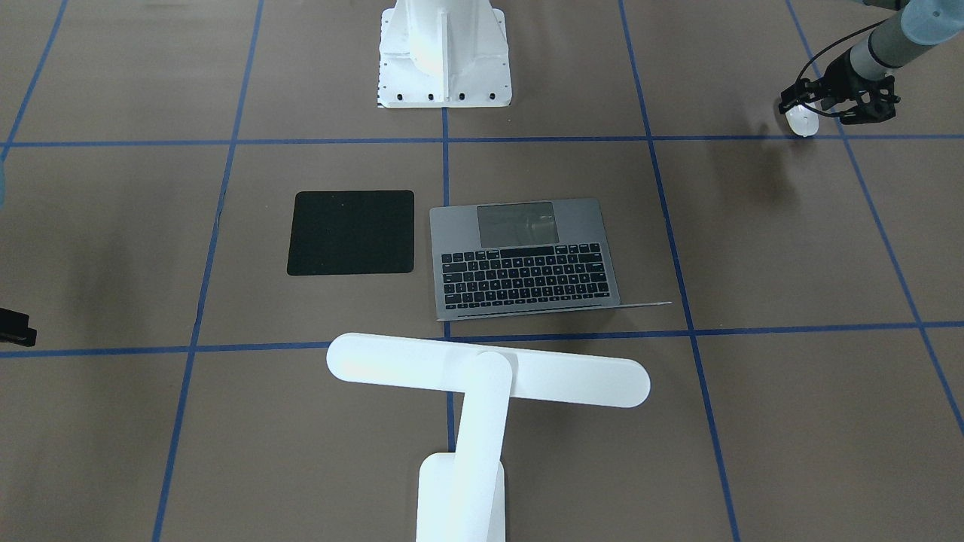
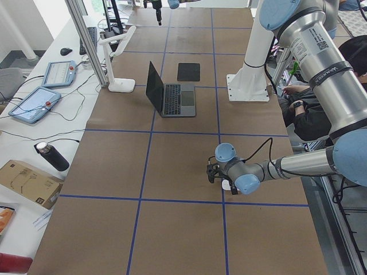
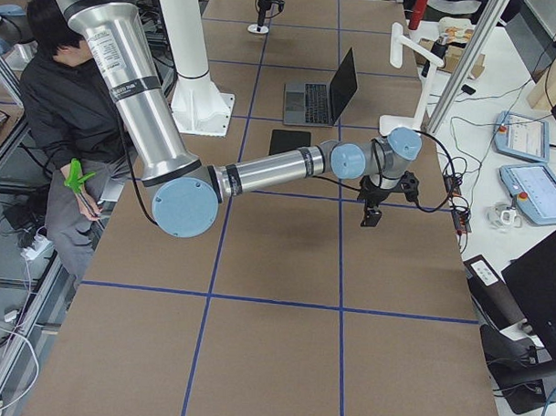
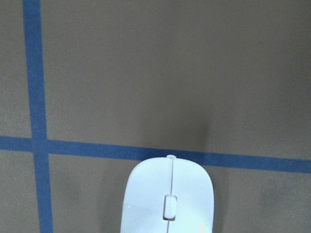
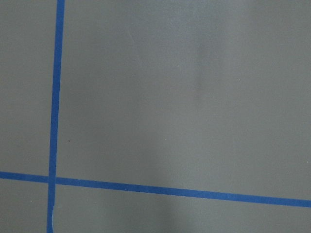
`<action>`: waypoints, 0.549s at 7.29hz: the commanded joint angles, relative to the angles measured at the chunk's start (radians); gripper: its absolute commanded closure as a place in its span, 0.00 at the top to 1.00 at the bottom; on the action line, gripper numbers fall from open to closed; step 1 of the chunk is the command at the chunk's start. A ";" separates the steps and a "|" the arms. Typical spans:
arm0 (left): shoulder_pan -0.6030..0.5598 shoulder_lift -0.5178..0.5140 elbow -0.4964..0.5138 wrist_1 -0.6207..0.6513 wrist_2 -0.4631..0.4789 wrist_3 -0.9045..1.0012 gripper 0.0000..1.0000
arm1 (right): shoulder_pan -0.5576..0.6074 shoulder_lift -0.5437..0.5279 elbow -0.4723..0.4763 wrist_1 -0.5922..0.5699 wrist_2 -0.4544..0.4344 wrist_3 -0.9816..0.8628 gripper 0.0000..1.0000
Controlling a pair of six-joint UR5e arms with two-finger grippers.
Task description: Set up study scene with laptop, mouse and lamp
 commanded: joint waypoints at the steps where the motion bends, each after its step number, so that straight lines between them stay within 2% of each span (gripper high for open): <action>1: 0.013 0.001 0.002 0.000 0.002 0.000 1.00 | -0.002 0.000 0.000 0.000 -0.001 0.000 0.99; 4: 0.023 -0.001 0.003 0.002 0.002 -0.002 1.00 | -0.007 0.000 -0.002 0.000 -0.001 -0.002 0.99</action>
